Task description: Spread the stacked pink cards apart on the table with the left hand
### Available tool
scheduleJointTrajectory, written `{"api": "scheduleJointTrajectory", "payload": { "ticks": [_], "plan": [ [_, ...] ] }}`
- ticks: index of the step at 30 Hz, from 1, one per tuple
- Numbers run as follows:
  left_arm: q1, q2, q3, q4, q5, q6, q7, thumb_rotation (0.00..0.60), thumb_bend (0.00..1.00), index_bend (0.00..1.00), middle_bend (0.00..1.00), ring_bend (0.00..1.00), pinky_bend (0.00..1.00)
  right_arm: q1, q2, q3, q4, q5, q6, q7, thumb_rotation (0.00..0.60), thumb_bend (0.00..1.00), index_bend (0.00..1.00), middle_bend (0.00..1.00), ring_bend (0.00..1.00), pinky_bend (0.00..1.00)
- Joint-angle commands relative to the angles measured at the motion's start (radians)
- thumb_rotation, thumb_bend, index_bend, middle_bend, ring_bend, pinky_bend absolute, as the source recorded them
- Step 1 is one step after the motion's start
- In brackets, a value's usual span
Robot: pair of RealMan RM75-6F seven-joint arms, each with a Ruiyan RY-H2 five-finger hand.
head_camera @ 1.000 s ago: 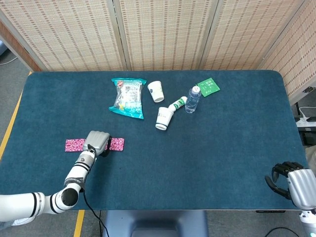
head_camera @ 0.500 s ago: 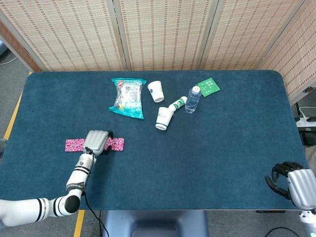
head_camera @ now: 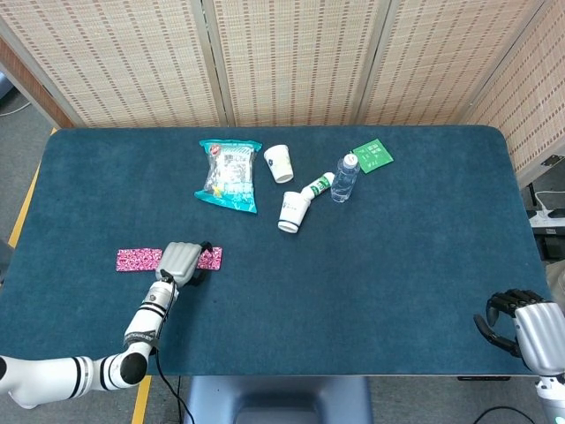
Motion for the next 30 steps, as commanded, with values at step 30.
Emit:
{"api": "scheduleJointTrajectory", "payload": {
  "ticks": [30],
  "plan": [
    [0.018,-0.176,-0.038,0.117,0.014,0.088,0.001,0.600,0.39,0.18,0.99,1.00,1.00,0.001,0.004,0.000,-0.001,0.001,0.000,0.009,0.600,0.25,0.75,0.68,0.56,0.58]
  ]
}}
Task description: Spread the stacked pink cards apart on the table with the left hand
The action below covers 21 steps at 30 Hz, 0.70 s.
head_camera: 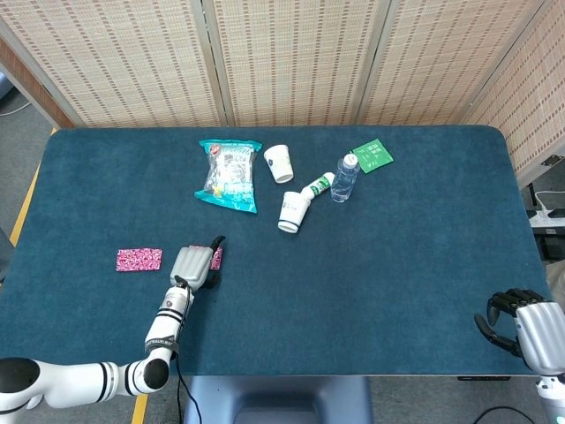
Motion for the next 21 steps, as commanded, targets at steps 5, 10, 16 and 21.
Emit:
{"api": "scheduleJointTrajectory", "payload": {
  "ticks": [5,10,16,21],
  "plan": [
    [0.005,-0.012,-0.009,0.008,-0.004,0.008,0.006,0.600,0.38,0.24,1.00,1.00,1.00,0.000,0.000,0.000,0.000,-0.001,0.001,0.001,0.600,0.24,0.75,0.68,0.56,0.58],
    [0.008,-0.016,-0.014,0.007,-0.009,0.005,0.018,0.600,0.38,0.26,1.00,1.00,1.00,0.000,-0.001,-0.001,0.001,-0.001,0.001,-0.001,0.600,0.24,0.75,0.68,0.56,0.58],
    [0.010,-0.027,-0.022,0.014,-0.009,0.011,0.027,0.600,0.39,0.22,1.00,1.00,1.00,0.000,-0.001,-0.001,0.001,-0.001,0.000,-0.002,0.600,0.24,0.75,0.68,0.56,0.58],
    [0.011,-0.042,-0.023,0.032,-0.011,0.019,0.045,0.600,0.39,0.19,1.00,1.00,1.00,0.000,0.000,0.000,0.001,-0.001,0.001,-0.001,0.600,0.24,0.75,0.68,0.56,0.58]
  ]
}}
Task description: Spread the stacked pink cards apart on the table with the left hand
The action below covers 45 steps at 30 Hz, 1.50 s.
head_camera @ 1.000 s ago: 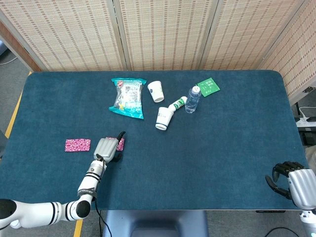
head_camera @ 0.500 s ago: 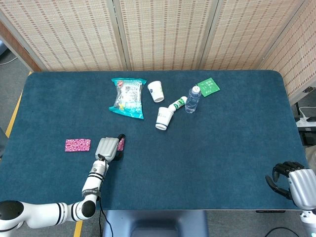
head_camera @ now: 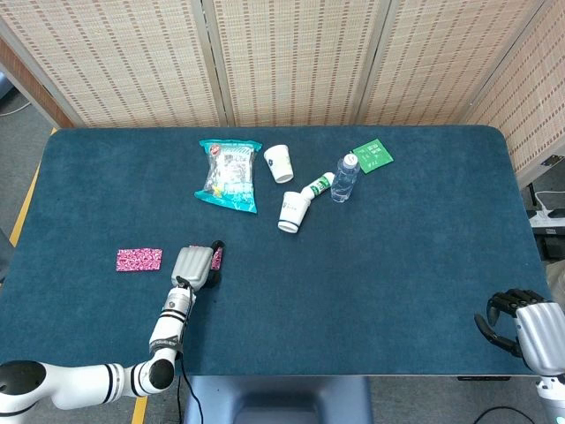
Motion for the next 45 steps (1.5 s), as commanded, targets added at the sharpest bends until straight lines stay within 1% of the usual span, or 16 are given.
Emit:
{"api": "scheduleJointTrajectory", "payload": {
  "ticks": [1,7,10,19,31,39,45],
  "plan": [
    [0.001,-0.008,-0.002,0.010,-0.008,0.001,0.012,0.600,0.39,0.18,1.00,1.00,1.00,0.000,0.001,0.000,0.000,0.000,0.001,0.002,0.600,0.24,0.75,0.68,0.56,0.58],
    [0.004,-0.026,-0.011,0.036,-0.027,0.019,0.038,0.600,0.39,0.18,1.00,1.00,1.00,-0.001,0.001,-0.001,0.000,0.000,0.001,0.003,0.600,0.24,0.75,0.68,0.56,0.58],
    [0.007,-0.033,-0.019,0.045,-0.038,0.032,0.050,0.600,0.38,0.20,1.00,1.00,1.00,0.000,0.001,-0.001,0.000,0.000,-0.001,0.002,0.600,0.24,0.75,0.68,0.56,0.58],
    [0.013,-0.037,-0.029,0.044,-0.055,0.033,0.076,0.600,0.38,0.23,1.00,1.00,1.00,0.000,0.000,-0.001,0.000,-0.001,0.000,0.000,0.600,0.24,0.75,0.68,0.56,0.58],
    [0.023,-0.064,-0.038,0.076,-0.030,0.057,0.084,0.600,0.38,0.30,1.00,1.00,1.00,0.000,0.002,-0.001,-0.002,-0.001,0.001,0.004,0.600,0.24,0.75,0.68,0.56,0.58],
    [0.031,-0.062,-0.045,0.074,-0.027,0.050,0.085,0.600,0.38,0.30,1.00,1.00,1.00,0.000,0.002,-0.001,-0.001,0.000,-0.001,0.003,0.600,0.24,0.75,0.68,0.56,0.58],
    [0.039,-0.064,-0.052,0.075,-0.005,0.056,0.067,0.600,0.38,0.36,1.00,1.00,1.00,0.000,0.002,-0.001,-0.002,0.001,-0.002,0.001,0.600,0.24,0.75,0.68,0.56,0.58]
  ]
}}
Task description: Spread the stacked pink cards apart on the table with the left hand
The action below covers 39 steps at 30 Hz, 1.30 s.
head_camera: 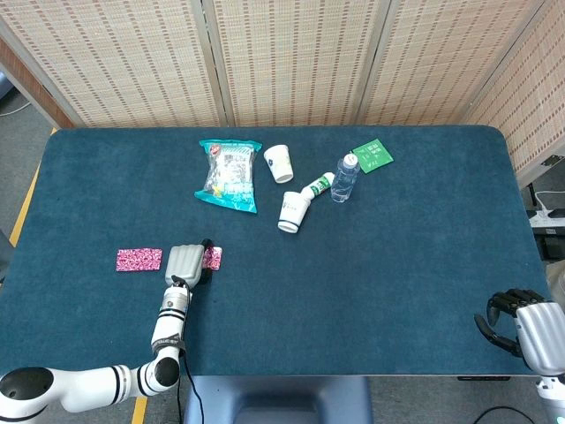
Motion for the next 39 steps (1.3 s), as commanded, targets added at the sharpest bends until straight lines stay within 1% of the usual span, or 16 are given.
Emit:
{"api": "scheduleJointTrajectory", "payload": {
  "ticks": [1,9,16,21,27,29,34,39],
  "plan": [
    [0.004,0.000,-0.002,-0.002,0.008,0.002,-0.004,0.600,0.39,0.37,1.00,1.00,1.00,0.000,0.000,0.000,0.000,0.000,0.000,0.000,0.600,0.24,0.75,0.68,0.56,0.58],
    [0.017,0.013,0.003,-0.023,0.040,0.017,-0.008,0.600,0.38,0.43,1.00,1.00,1.00,-0.001,0.000,0.001,0.001,0.000,0.002,0.002,0.600,0.25,0.75,0.68,0.56,0.58],
    [0.046,0.055,0.027,-0.085,0.090,0.058,-0.004,0.600,0.38,0.44,1.00,1.00,1.00,-0.001,-0.001,0.001,0.001,0.000,0.003,0.002,0.600,0.24,0.75,0.68,0.56,0.58],
    [0.092,0.127,0.068,-0.167,0.146,0.094,-0.016,0.600,0.39,0.44,1.00,1.00,1.00,-0.001,-0.001,0.000,0.001,0.001,0.002,0.001,0.600,0.24,0.75,0.68,0.56,0.58],
    [0.176,0.229,0.143,-0.243,0.230,0.141,-0.071,0.600,0.39,0.44,1.00,1.00,1.00,-0.002,-0.002,0.000,0.001,-0.001,0.004,0.000,0.600,0.24,0.75,0.68,0.56,0.58],
    [0.204,0.258,0.169,-0.255,0.251,0.154,-0.081,0.600,0.39,0.44,1.00,1.00,1.00,-0.001,-0.002,0.000,0.000,-0.003,0.003,-0.002,0.600,0.24,0.75,0.68,0.56,0.58],
    [0.263,0.294,0.207,-0.256,0.290,0.169,-0.135,0.600,0.39,0.43,1.00,1.00,1.00,-0.002,-0.006,0.000,0.001,-0.003,0.004,-0.010,0.600,0.24,0.75,0.68,0.56,0.58],
    [0.295,0.300,0.214,-0.237,0.297,0.156,-0.169,0.600,0.39,0.43,1.00,1.00,1.00,-0.001,-0.008,-0.001,0.000,-0.002,0.000,-0.018,0.600,0.24,0.75,0.68,0.56,0.58]
  ]
}}
